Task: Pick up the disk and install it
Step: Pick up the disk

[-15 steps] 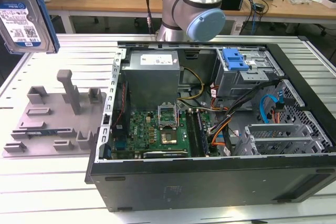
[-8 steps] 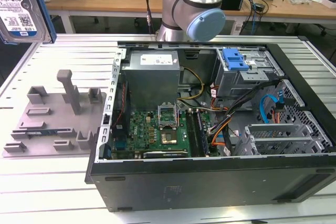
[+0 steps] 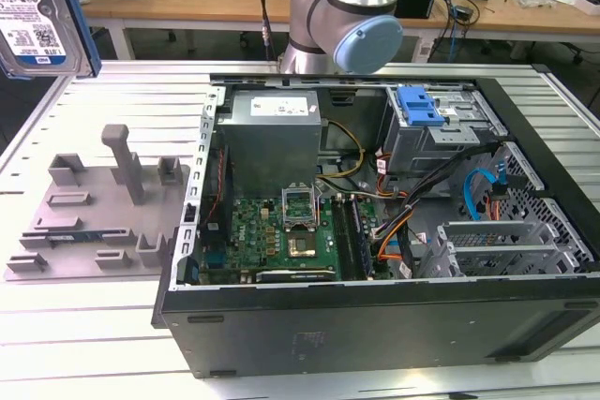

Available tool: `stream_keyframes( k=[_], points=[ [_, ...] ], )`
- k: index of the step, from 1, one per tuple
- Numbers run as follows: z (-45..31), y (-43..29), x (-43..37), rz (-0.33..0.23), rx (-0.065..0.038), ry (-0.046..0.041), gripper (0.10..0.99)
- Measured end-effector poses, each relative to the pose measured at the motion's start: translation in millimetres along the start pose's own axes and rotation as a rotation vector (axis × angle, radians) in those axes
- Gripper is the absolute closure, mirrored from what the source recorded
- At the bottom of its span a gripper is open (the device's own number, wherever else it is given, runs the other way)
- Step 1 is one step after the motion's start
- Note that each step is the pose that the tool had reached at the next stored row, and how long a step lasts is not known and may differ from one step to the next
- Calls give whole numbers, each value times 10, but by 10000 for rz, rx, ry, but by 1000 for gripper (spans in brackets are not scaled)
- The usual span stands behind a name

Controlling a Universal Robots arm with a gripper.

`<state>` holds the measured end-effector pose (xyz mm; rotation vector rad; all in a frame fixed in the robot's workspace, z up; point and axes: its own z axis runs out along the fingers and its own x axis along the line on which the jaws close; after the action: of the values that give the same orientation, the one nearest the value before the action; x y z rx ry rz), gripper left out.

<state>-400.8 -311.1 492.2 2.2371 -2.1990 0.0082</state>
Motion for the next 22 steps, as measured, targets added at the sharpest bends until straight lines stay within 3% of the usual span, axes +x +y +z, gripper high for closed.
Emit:
stream_keyframes(
  k=[3,9,15,22],
  points=[
    [-5,-85,58,3,-62,0,722],
    [-16,-356,170,0,-140,-1,722],
    [-21,-785,310,-1,-138,-2,722],
    [-20,-1171,451,2,-139,-2,722]
  ],
)
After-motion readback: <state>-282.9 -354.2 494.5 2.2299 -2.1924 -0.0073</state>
